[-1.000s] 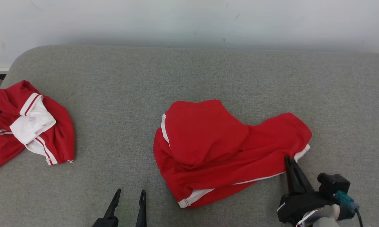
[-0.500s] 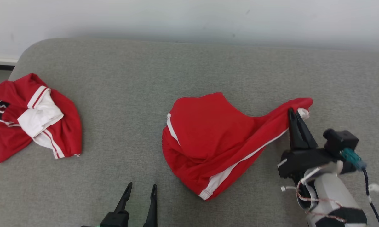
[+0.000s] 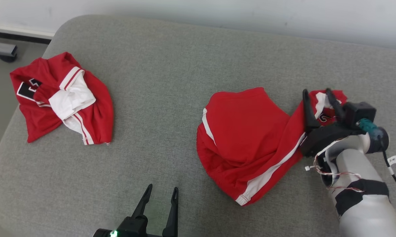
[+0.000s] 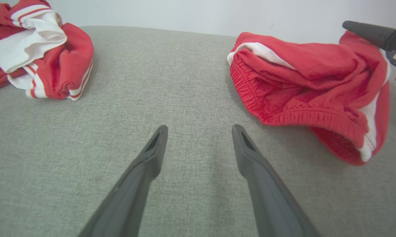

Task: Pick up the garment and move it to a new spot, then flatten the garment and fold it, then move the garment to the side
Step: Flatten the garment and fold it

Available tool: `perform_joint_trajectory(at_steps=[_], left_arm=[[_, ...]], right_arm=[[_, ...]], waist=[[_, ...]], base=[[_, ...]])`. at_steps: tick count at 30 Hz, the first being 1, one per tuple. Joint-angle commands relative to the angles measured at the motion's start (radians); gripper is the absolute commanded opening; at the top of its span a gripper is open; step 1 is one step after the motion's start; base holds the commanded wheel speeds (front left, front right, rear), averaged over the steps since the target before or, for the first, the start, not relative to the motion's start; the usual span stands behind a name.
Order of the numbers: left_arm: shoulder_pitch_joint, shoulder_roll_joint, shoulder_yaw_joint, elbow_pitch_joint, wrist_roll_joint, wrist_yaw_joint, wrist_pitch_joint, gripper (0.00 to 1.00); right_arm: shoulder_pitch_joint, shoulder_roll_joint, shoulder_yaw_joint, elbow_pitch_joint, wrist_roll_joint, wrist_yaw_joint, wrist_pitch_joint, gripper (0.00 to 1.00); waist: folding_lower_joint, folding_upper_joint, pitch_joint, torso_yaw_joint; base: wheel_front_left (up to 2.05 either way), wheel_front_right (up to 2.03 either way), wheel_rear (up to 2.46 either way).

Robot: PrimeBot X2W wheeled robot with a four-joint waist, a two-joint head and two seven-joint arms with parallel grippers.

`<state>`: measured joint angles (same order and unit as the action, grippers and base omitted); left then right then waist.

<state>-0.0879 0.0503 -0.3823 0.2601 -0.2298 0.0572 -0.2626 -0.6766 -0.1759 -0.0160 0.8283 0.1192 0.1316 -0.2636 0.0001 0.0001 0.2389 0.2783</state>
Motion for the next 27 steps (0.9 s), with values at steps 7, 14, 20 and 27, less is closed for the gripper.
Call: perform_joint_trajectory(at_steps=[7,14,20,27], left_arm=[[-0.002,0.000,0.009,-0.002,-0.007,0.009,-0.003,1.00],[0.004,0.000,0.014,-0.008,-0.011,-0.021,-0.003,1.00],[0.026,0.000,0.013,0.005,-0.017,-0.068,-0.003,1.00],[0.030,0.002,-0.076,0.074,-0.119,-0.180,-0.003,1.00]], right_arm=[[0.040,0.012,-0.059,-0.095,-0.015,-0.002,-0.001,1.00],[0.197,0.007,-0.092,-0.251,0.019,-0.002,-0.001,1.00],[0.341,0.024,-0.113,-0.333,0.040,-0.002,-0.001,1.00],[0.469,0.046,-0.164,-0.369,0.049,-0.002,-0.001,1.00]], waist=[[-0.0001,-0.0001,-0.005,-0.020],[-0.0001,-0.0001,-0.049,-0.094],[-0.0001,-0.0001,-0.082,-0.160],[-0.0001,-0.0001,-0.098,-0.221]], base=[[0.00,0.00,0.00],[0.00,0.00,0.00],[0.00,0.00,0.00],[0.00,0.00,0.00]])
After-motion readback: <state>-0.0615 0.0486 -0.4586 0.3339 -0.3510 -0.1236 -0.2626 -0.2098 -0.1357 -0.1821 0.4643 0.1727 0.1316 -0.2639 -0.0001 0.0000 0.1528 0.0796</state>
